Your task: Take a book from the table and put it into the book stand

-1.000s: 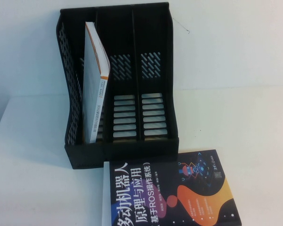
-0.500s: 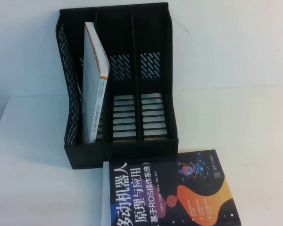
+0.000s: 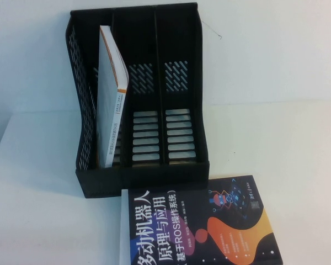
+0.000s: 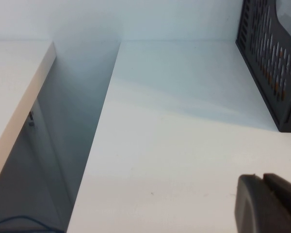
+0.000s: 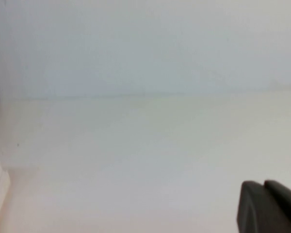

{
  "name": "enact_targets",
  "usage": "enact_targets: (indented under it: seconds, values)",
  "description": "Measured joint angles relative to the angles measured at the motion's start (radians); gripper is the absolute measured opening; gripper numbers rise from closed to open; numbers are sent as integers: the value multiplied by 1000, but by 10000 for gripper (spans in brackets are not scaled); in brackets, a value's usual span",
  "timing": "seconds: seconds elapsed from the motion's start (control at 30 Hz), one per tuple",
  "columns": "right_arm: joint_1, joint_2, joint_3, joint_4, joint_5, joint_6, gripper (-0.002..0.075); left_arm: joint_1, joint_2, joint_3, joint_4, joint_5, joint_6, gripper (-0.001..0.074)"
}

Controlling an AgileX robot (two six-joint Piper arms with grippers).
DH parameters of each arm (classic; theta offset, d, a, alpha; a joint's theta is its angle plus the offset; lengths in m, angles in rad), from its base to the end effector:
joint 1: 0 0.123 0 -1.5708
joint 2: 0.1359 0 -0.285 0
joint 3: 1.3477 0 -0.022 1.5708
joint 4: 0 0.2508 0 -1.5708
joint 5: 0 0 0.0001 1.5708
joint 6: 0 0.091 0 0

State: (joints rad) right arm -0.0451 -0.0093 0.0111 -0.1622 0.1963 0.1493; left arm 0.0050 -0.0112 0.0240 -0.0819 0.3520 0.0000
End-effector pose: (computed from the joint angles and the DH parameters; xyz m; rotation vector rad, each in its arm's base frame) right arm 0.0555 -0.0054 0.1924 0.0533 1.6787 -0.0678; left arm 0.0532 -0.0023 0.1741 -0.0560 1.8470 -0.0762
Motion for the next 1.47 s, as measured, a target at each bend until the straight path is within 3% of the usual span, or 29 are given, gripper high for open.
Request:
enact_targets:
  seconds: [0.23,1.47]
  values:
    - [5,-2,16,26,160,48,-1,0,0,0,0,0,0,-3]
    - [22,-2,16,52,162,-27,-1,0,0,0,0,0,0,-3]
